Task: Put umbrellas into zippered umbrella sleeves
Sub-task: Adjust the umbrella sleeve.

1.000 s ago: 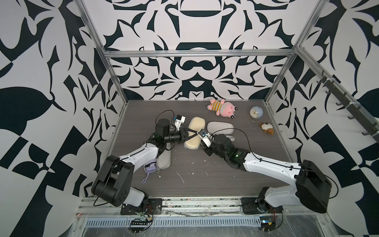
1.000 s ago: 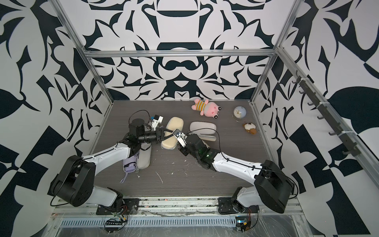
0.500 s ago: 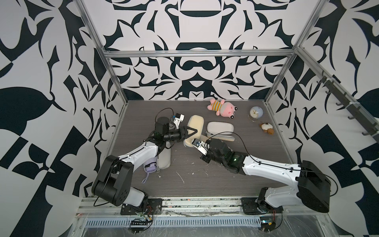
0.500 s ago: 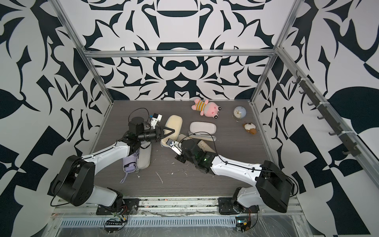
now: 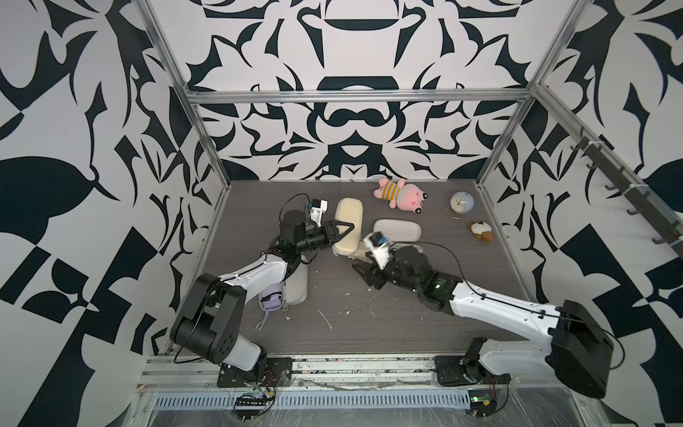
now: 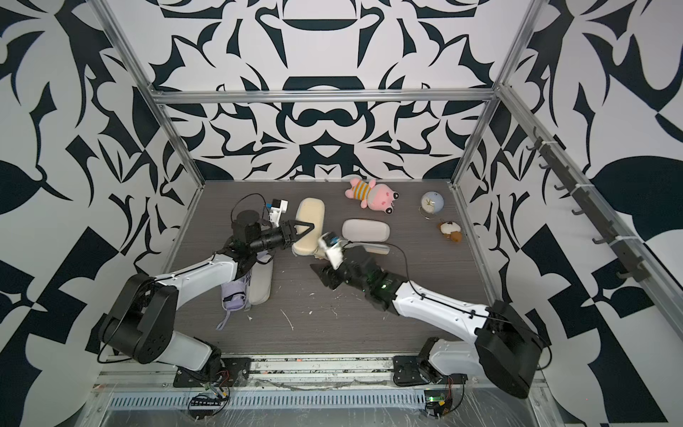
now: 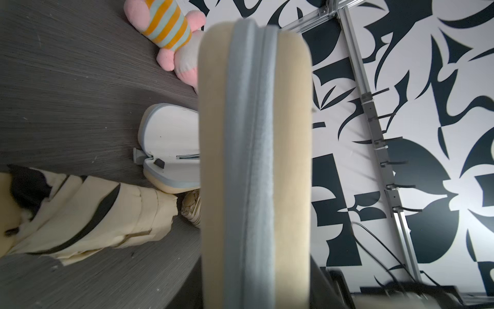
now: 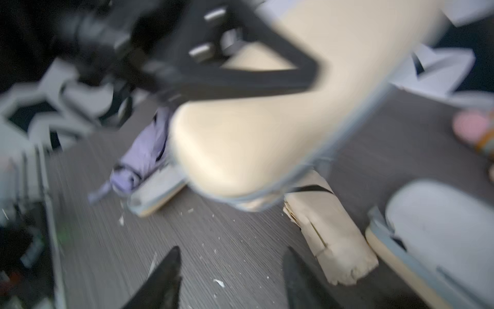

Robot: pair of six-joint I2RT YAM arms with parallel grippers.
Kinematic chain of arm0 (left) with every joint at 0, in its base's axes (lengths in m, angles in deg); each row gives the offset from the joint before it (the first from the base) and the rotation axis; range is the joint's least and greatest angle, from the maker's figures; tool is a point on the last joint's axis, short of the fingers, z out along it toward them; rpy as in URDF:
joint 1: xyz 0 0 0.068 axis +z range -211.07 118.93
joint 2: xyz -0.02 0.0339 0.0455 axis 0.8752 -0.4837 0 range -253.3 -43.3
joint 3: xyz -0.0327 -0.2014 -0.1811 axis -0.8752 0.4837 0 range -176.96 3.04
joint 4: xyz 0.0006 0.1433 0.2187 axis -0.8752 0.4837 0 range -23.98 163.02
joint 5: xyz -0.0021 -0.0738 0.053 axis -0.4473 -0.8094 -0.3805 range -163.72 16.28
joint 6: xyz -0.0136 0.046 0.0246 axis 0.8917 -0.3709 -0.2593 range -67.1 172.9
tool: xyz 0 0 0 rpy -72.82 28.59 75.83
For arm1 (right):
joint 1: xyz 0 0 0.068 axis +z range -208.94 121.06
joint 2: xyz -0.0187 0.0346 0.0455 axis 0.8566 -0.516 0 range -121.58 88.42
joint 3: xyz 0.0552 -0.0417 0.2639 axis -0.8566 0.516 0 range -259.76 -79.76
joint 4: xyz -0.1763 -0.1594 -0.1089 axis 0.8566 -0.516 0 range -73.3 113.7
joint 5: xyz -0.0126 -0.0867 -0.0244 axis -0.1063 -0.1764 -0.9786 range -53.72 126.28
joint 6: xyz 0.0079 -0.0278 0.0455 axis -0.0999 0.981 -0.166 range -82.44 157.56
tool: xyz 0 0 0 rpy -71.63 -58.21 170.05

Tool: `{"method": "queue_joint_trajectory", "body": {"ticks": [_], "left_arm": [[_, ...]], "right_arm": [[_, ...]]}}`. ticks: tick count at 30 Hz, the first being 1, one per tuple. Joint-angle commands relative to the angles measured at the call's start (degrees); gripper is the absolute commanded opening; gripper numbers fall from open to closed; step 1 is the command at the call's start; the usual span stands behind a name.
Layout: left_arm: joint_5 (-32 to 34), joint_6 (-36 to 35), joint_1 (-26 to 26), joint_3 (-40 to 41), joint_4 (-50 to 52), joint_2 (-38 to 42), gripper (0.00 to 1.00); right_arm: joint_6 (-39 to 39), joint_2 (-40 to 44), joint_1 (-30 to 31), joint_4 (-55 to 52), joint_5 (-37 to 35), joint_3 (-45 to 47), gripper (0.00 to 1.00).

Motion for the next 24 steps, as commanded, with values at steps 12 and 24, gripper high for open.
{"method": "queue_joint_trajectory", "body": {"ticks": [12, 24], "left_arm": [[11.53, 18.91, -7.98, 3.22, -27.74, -3.83, 0.38], [4.15, 17.06, -3.24, 5.19, -26.75, 0.75, 0.76]], "right_arm": [[-41.31, -7.65, -7.24, 32.75, 16.64, 4.69, 0.87], [-46.06, -8.74, -8.85, 37.4, 23.12, 4.88, 0.22]]}}
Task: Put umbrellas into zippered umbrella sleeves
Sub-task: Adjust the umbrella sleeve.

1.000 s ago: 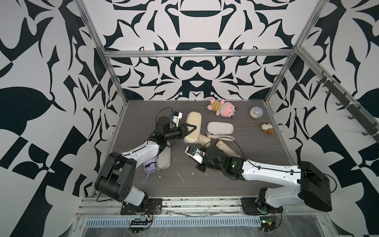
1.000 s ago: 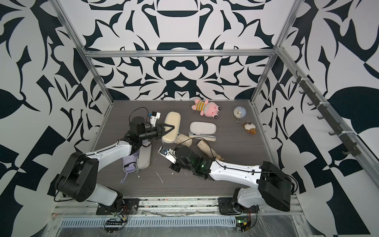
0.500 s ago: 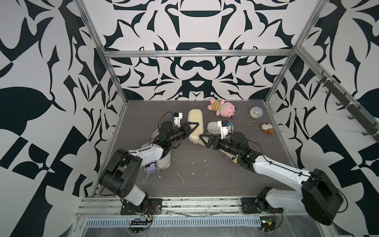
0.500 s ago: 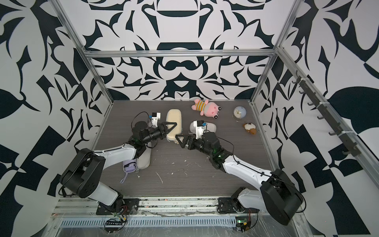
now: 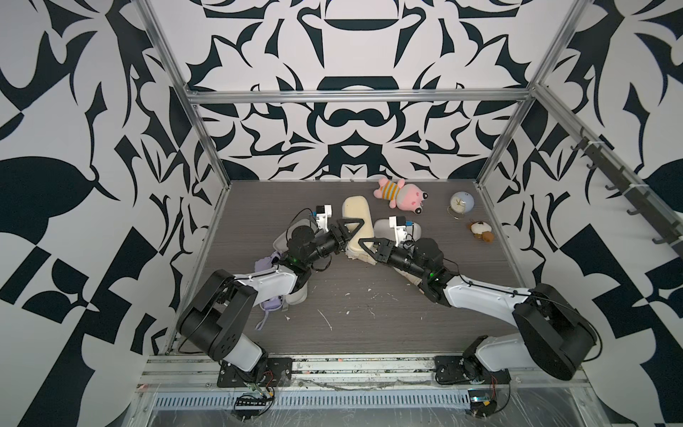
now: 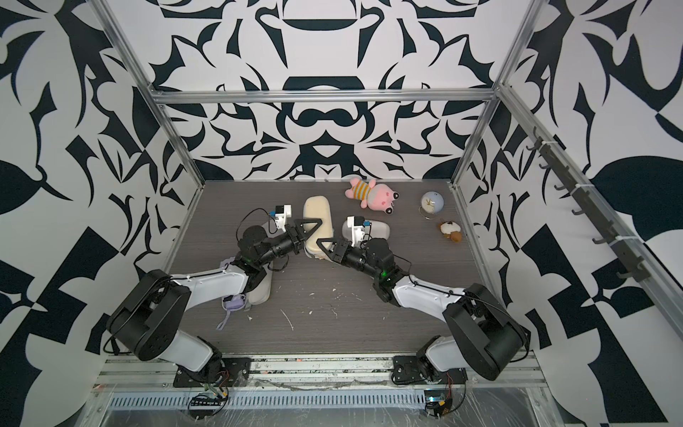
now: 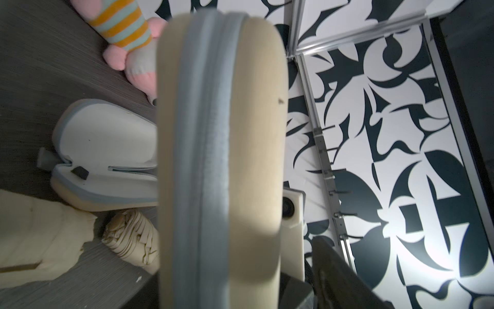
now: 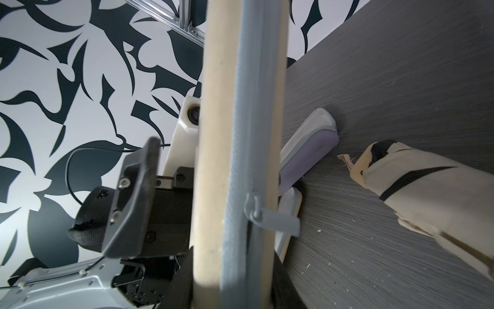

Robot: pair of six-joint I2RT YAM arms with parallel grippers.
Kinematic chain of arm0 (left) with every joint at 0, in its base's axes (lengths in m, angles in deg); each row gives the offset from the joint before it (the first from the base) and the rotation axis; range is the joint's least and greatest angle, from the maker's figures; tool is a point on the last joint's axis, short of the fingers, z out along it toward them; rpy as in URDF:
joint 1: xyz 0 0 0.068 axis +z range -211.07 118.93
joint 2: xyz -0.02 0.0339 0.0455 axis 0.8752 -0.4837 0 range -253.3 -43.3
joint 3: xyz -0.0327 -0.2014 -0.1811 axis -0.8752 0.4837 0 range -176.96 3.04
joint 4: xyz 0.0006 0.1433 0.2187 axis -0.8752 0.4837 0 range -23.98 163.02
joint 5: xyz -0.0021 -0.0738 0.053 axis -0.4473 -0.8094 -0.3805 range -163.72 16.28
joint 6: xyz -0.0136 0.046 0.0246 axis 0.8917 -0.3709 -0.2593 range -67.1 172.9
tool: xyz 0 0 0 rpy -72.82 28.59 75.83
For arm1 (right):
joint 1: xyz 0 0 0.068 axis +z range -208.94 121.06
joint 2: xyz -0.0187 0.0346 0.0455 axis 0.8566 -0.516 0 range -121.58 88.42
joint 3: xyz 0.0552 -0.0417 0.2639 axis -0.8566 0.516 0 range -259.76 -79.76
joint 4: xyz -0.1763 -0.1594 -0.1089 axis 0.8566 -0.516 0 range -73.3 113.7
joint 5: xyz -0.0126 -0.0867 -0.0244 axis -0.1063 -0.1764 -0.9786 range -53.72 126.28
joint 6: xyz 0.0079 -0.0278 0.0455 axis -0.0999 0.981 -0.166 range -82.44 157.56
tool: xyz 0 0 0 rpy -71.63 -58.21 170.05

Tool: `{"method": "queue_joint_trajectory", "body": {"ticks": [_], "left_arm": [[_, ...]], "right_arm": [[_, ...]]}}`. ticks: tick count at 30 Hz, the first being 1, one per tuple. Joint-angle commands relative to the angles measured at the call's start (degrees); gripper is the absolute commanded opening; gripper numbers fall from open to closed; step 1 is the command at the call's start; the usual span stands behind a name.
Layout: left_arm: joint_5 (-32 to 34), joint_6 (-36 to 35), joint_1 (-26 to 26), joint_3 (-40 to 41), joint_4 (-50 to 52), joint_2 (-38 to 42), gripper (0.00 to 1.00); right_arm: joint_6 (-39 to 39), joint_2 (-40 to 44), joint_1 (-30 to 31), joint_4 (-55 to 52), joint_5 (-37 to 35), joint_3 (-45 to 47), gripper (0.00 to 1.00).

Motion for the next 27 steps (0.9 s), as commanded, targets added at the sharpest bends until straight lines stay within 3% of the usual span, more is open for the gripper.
{"method": "queue_joint_trajectory", "body": {"ticks": [1, 5, 10, 12, 14, 15, 17, 19, 23, 25, 27], "left_arm": [[-7.08, -1.29, 4.56, -1.73, -3.73, 1.58, 0.76], [-13.96, -0.88, 6.23, -5.98, -3.06, -2.88, 0.72], [-17.44, -1.44, 7.93, -8.52, -2.78, -5.89, 0.51], [-18.95, -2.54, 8.69, -10.18, -1.87, -6.75, 0.4], [-20.69, -3.93, 9.13, -11.44, -1.29, -7.02, 0.33], [-21.82, -5.09, 9.62, -12.1, -0.2, -6.92, 0.29], [-23.72, -8.7, 10.64, -13.1, 3.41, -6.05, 0.23], [-25.77, -15.91, 11.03, -14.6, 11.1, -4.36, 0.2], [-26.32, -35.53, 10.68, -18.04, 30.58, 0.3, 0.2], [-26.74, -39.39, 10.6, -18.69, 31.96, 1.78, 0.2], [-27.98, -40.74, 10.49, -19.31, 31.65, 2.48, 0.2]], "right_arm": [[-0.76, 1.97, -0.44, 3.42, 5.04, -1.06, 0.21], [2.5, 4.16, -0.26, -2.42, 10.96, -2.63, 0.18], [10.32, 6.2, 0.1, -14.59, 12.25, -4.57, 0.18], [13.11, 6.52, 0.05, -18.01, 12.17, -5.07, 0.32], [17.66, 7.91, -0.31, -23.1, 11.59, -4.81, 0.56], [21.86, 9.11, -0.68, -27.98, 10.76, -4.84, 0.6], [34.07, 11.83, -0.92, -41.7, 4.85, -6.64, 0.63], [44.41, 14.37, -0.74, -47.42, -5.57, -6.8, 0.54], [61.48, 18.06, 3.29, -37.73, -24.24, -1.01, 0.38], [70.17, 16.4, 7.82, -32.22, -32.35, -0.74, 0.36], [76.16, 13.64, 10.86, -27.81, -36.05, -1.68, 0.36]]}}
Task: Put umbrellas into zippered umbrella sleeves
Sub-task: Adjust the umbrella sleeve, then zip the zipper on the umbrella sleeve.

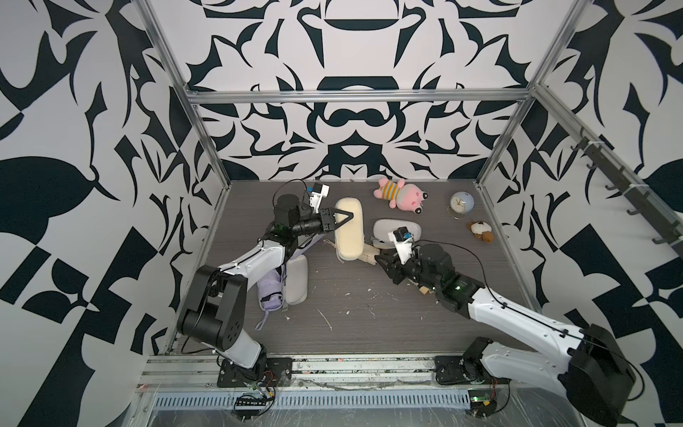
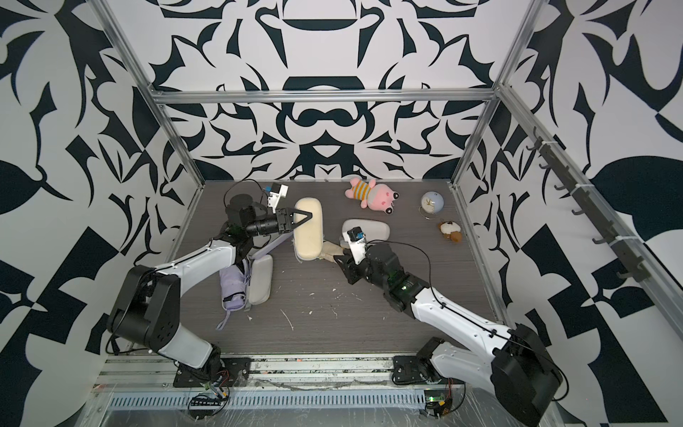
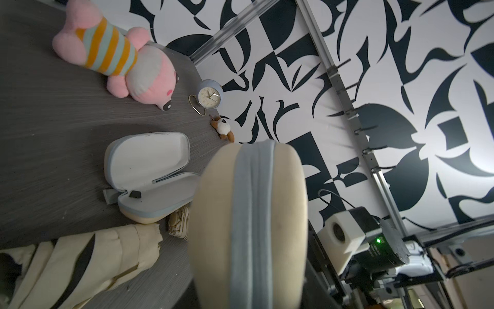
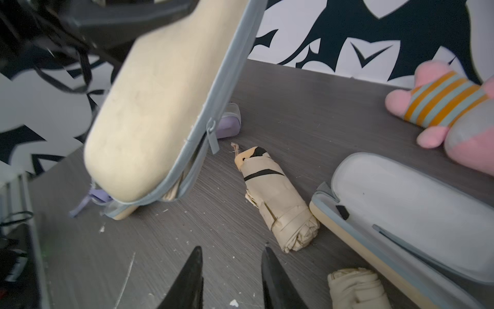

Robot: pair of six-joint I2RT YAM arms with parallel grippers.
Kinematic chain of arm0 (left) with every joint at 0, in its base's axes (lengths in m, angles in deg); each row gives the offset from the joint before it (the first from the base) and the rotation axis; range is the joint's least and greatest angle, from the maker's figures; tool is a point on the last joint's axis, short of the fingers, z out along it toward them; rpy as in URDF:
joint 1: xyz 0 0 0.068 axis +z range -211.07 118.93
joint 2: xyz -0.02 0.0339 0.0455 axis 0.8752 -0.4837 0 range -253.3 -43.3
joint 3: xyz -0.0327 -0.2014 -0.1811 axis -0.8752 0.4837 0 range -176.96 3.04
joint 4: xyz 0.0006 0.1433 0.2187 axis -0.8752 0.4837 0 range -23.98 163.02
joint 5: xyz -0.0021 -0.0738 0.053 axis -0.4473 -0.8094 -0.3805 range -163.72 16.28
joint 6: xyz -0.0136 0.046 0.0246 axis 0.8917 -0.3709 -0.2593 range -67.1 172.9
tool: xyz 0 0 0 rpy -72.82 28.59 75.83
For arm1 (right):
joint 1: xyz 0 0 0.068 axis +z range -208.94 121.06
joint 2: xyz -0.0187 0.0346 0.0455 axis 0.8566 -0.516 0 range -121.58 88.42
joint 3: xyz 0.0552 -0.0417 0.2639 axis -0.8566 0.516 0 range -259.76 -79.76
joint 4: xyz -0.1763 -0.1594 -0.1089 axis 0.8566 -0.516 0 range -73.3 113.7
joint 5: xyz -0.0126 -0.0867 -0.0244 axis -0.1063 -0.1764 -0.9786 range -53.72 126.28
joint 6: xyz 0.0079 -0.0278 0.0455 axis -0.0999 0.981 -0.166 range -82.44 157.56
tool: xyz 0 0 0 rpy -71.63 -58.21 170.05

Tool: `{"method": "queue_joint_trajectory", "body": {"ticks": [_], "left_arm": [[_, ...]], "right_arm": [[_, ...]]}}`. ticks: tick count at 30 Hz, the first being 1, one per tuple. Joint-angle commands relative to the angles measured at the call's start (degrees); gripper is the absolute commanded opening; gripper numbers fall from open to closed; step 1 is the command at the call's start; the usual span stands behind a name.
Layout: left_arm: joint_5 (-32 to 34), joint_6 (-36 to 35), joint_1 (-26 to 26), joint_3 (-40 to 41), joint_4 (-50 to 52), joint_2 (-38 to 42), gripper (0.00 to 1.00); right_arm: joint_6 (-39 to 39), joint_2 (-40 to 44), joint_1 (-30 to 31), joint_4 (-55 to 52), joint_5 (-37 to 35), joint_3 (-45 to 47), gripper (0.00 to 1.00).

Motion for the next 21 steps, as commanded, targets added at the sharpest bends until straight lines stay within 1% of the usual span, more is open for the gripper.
{"method": "queue_joint_trajectory", "body": {"ticks": [1, 5, 8, 12, 21], "left_arm": [[-4.34, -10.18, -0.51, -3.32, 3.55, 3.32, 0.2], [-6.65, -12.01, -1.42, -4.61, 5.15, 3.71, 0.21], [-7.15, -14.95, -1.99, -5.52, 9.3, 4.44, 0.21], [-7.33, -15.63, -2.37, -6.06, 10.83, 4.72, 0.2], [-7.16, -15.78, -3.16, -6.59, 12.37, 4.74, 0.2]], "right_arm": [[19.12, -3.29, 4.61, 10.28, -15.73, -0.82, 0.36], [24.11, -5.41, 6.79, 17.84, -17.56, -0.65, 0.37], [24.9, -5.0, 6.9, 23.1, -16.83, 0.64, 0.38], [26.25, -4.61, 7.52, 25.13, -14.51, 0.72, 0.39], [28.56, -5.73, 8.52, 27.32, -14.66, 0.39, 0.38]]}}
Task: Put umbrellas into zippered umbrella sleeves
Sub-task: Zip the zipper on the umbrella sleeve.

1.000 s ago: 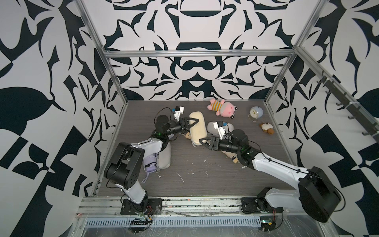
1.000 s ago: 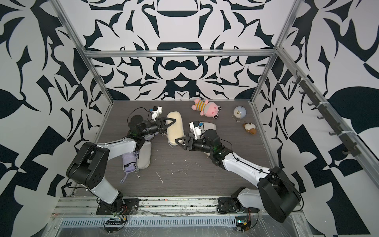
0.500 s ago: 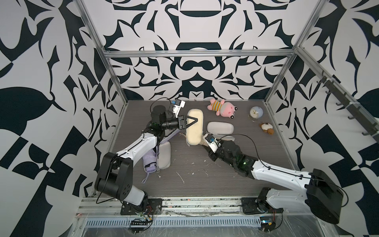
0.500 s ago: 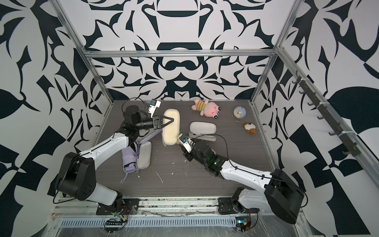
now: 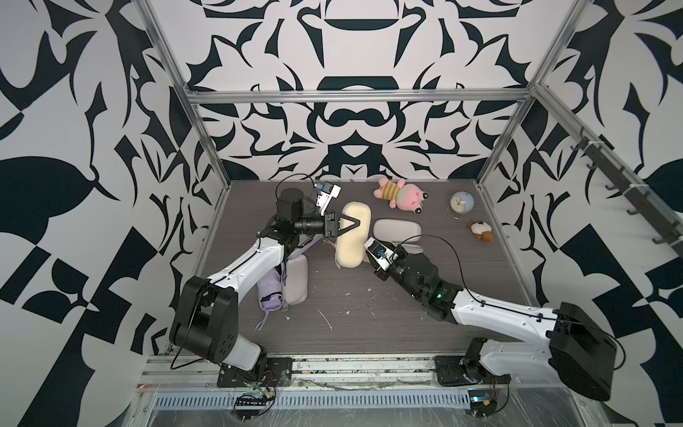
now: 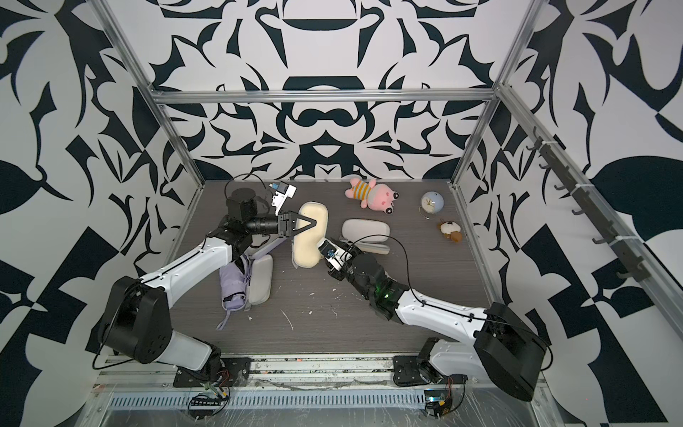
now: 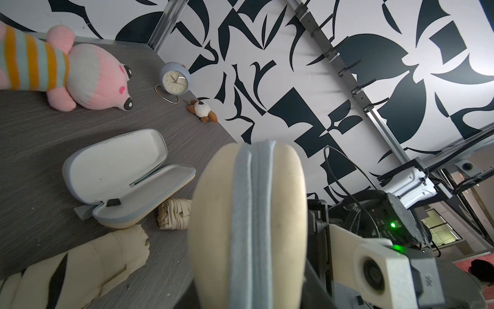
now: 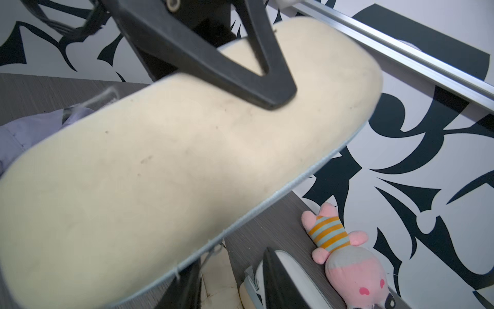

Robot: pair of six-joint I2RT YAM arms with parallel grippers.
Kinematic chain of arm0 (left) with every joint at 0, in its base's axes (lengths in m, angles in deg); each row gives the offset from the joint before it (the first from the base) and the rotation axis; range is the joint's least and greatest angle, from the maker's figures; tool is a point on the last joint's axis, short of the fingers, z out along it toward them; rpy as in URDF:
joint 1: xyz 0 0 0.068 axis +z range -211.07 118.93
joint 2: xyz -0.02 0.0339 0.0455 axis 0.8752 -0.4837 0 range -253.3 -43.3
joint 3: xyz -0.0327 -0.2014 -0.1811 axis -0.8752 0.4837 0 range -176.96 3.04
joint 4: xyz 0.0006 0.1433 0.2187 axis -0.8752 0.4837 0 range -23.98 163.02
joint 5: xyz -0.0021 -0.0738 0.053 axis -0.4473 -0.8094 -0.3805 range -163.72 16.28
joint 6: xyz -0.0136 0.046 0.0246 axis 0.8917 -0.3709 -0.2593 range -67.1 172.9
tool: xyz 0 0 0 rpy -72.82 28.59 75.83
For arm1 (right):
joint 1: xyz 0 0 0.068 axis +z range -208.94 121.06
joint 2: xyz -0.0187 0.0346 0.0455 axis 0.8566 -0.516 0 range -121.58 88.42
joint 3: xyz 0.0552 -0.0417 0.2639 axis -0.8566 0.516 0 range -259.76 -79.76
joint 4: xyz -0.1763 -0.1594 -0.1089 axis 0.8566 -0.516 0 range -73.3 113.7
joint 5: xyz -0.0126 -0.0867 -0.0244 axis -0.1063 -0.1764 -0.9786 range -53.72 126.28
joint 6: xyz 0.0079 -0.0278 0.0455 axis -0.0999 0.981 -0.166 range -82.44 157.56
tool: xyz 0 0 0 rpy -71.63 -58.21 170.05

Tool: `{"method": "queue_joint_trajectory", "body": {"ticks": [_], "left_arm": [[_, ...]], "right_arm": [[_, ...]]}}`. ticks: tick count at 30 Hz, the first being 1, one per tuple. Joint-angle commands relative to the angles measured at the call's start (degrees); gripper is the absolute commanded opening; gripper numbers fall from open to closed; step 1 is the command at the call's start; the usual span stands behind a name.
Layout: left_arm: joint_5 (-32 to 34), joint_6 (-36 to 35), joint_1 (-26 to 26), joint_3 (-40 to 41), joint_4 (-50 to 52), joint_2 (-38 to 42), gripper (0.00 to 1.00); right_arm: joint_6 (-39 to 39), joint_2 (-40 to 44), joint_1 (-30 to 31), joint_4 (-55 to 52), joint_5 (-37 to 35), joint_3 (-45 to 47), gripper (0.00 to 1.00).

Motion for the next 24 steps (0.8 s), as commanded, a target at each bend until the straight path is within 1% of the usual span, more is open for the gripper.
{"method": "queue_joint_trajectory", "body": {"ticks": [1, 10, 18, 20, 24], "left_arm": [[-1.34, -0.99, -0.62, -2.28, -0.13, 2.04, 0.2], [-1.34, -1.62, -1.58, -3.19, 2.12, 2.32, 0.2], [-1.26, -2.46, -1.58, -3.1, 3.8, 2.74, 0.19], [-1.26, -2.46, -1.57, -3.2, 4.04, 2.59, 0.19], [-1.41, -2.54, -1.57, -3.27, 4.14, 2.49, 0.19]], "right_arm": [[1.84, -0.04, 0.98, 6.18, 0.4, -0.71, 0.38], [2.13, -4.35, 1.14, 10.2, -0.03, -2.9, 0.35], [0.37, -4.18, 1.11, 10.1, -0.13, -4.11, 0.31], [0.2, -4.12, 1.16, 9.66, 0.1, -4.27, 0.29], [0.29, -4.23, 1.11, 8.65, 0.42, -4.71, 0.18]]}}
